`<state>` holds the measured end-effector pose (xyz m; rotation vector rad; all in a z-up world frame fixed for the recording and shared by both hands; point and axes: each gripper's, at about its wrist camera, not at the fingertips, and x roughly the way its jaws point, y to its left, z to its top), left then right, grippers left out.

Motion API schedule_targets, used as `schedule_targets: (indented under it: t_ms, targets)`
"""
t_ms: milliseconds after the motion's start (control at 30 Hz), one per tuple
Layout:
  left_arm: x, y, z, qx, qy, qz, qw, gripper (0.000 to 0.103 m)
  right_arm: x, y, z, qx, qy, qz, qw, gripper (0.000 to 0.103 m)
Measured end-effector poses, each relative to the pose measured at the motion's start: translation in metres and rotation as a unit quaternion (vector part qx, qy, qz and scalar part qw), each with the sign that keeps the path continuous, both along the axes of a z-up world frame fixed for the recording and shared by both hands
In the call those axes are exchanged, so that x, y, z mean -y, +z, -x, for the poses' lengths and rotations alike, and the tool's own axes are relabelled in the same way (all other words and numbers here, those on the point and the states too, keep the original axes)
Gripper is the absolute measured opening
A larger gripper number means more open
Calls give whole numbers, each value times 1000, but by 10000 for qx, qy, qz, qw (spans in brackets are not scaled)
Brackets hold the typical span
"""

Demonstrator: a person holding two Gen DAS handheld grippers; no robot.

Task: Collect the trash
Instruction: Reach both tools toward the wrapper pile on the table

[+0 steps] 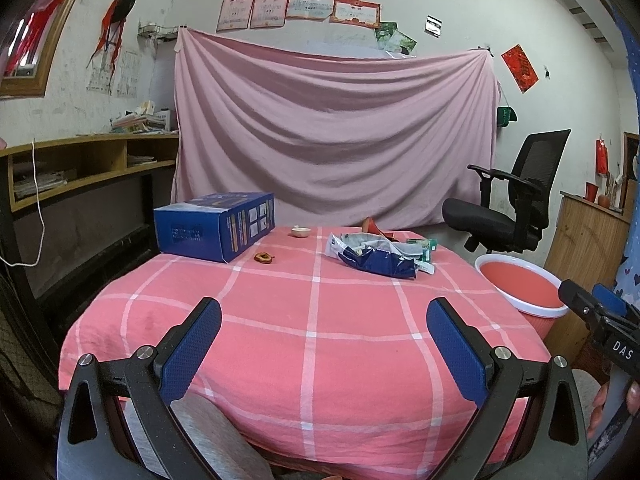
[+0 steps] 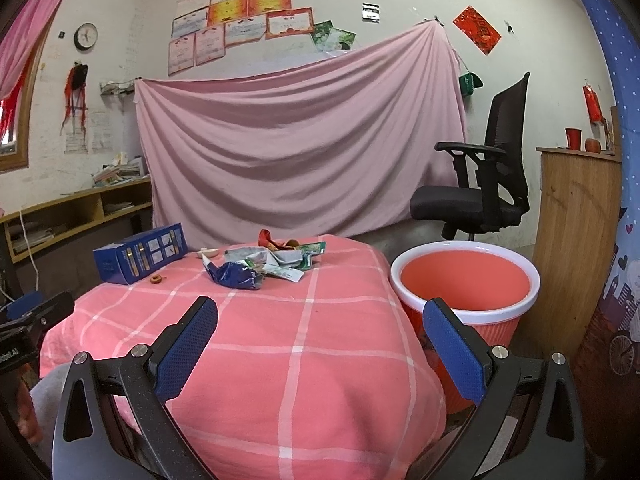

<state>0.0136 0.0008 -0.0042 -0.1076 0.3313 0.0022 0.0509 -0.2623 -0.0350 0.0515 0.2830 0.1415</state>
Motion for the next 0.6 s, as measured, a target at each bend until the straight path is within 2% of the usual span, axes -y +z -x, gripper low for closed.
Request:
schedule_targets:
  t_ms: [100,300,600]
  targets:
    - [0,1,-6,31,28,42,10000,101,1,4,-3,72,-66,42,9999,103]
    - [-2,11,-24,378,176,-15,9991,101,7,20,-17,440,-193,129,9988,103]
    - [-3,32,-81,844,218,-42,9962,101,5,50,-58,1095,-175,290,9934,103]
